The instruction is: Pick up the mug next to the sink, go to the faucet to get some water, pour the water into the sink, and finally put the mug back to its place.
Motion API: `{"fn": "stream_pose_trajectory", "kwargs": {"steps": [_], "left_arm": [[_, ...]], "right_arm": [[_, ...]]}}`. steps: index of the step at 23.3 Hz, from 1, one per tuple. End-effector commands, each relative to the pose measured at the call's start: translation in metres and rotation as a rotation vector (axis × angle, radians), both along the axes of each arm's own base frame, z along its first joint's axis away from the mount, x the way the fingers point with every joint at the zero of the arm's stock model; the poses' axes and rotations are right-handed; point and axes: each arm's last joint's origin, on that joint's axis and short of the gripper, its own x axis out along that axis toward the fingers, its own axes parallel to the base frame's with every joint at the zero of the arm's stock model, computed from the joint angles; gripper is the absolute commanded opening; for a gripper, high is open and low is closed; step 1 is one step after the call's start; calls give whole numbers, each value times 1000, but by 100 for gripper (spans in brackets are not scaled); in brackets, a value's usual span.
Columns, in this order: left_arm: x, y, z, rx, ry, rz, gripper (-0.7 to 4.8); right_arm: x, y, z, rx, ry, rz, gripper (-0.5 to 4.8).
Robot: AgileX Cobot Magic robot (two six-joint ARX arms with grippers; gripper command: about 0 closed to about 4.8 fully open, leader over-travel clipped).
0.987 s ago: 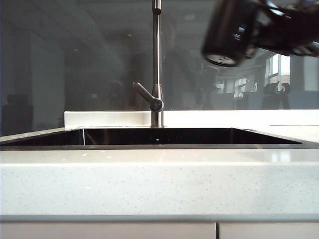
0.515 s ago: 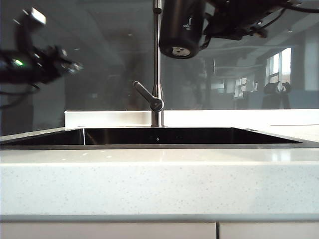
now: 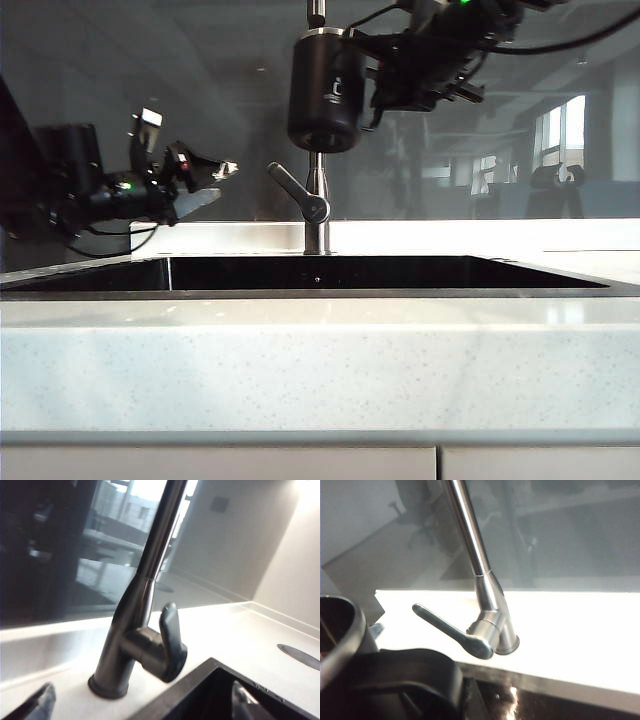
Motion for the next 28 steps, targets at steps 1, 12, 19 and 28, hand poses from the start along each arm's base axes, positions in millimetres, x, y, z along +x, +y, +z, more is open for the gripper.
{"fn": "stream_pose_trajectory", "kwargs": {"steps": [1, 12, 19, 28], "left_arm": [[20, -18, 3, -35, -15, -63, 479], [31, -51, 16, -22, -101, -103, 479], [31, -58, 34, -20, -144, -148, 479], [31, -59, 45, -10, -156, -195, 479]], "right_arm": [[7, 8, 20, 22, -64, -72, -4], [13, 14, 46, 8, -145, -75, -4], [13, 14, 46, 7, -147, -76, -4], [13, 14, 46, 7, -150, -75, -4]]}}
